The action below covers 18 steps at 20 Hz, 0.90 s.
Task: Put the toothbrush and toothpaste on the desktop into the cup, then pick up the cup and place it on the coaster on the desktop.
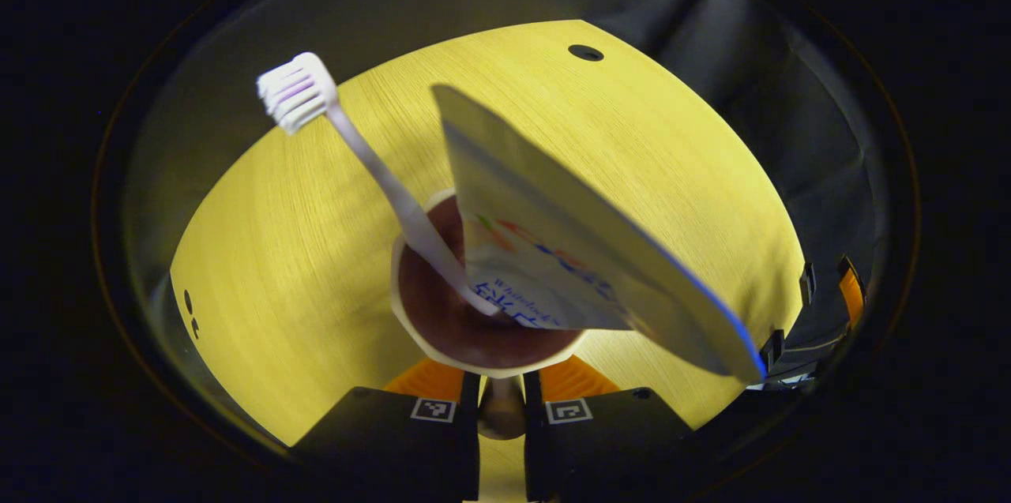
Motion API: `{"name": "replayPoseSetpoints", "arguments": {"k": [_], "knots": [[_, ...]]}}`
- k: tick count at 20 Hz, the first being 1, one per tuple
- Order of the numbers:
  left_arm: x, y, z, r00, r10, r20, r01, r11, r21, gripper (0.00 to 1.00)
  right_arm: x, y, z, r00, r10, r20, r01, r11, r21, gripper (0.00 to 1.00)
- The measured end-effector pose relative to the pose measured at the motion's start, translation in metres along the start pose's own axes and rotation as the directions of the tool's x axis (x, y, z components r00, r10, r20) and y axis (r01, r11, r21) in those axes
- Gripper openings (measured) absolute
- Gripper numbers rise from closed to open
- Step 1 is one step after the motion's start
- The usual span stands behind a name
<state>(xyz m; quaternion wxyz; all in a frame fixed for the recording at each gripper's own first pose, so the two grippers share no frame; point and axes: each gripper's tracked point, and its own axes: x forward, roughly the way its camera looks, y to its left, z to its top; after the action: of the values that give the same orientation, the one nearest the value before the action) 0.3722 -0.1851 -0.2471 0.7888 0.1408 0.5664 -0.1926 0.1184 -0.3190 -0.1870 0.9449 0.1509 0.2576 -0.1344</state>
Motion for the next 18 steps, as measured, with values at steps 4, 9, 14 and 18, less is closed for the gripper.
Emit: {"name": "replayPoseSetpoints", "arguments": {"k": [4, 9, 14, 18], "knots": [[0.004, -0.003, -0.001, 1.0, -0.013, -0.016, 0.013, 1.0, 0.002, 0.27, 0.002, 0.011, -0.007, 0.999, 0.023, -0.027, -0.023, 1.0, -0.011, 0.99], [0.003, -0.002, 0.0, 1.0, 0.017, -0.007, -0.017, 1.0, 0.014, 0.35, 0.001, 0.019, -0.012, 0.998, 0.037, -0.047, -0.039, 0.998, -0.051, 0.99], [-0.017, 0.004, 0.007, 0.996, 0.044, 0.077, -0.043, 0.999, -0.011, 0.66, 0.003, 0.025, -0.008, 0.998, 0.047, -0.044, -0.049, 0.997, -0.062, 0.98], [-0.064, 0.014, 0.006, 0.973, 0.074, 0.218, -0.057, 0.995, -0.081, 0.98, 0.005, 0.038, -0.003, 0.997, 0.06, -0.048, -0.064, 0.994, -0.086, 0.98]]}}
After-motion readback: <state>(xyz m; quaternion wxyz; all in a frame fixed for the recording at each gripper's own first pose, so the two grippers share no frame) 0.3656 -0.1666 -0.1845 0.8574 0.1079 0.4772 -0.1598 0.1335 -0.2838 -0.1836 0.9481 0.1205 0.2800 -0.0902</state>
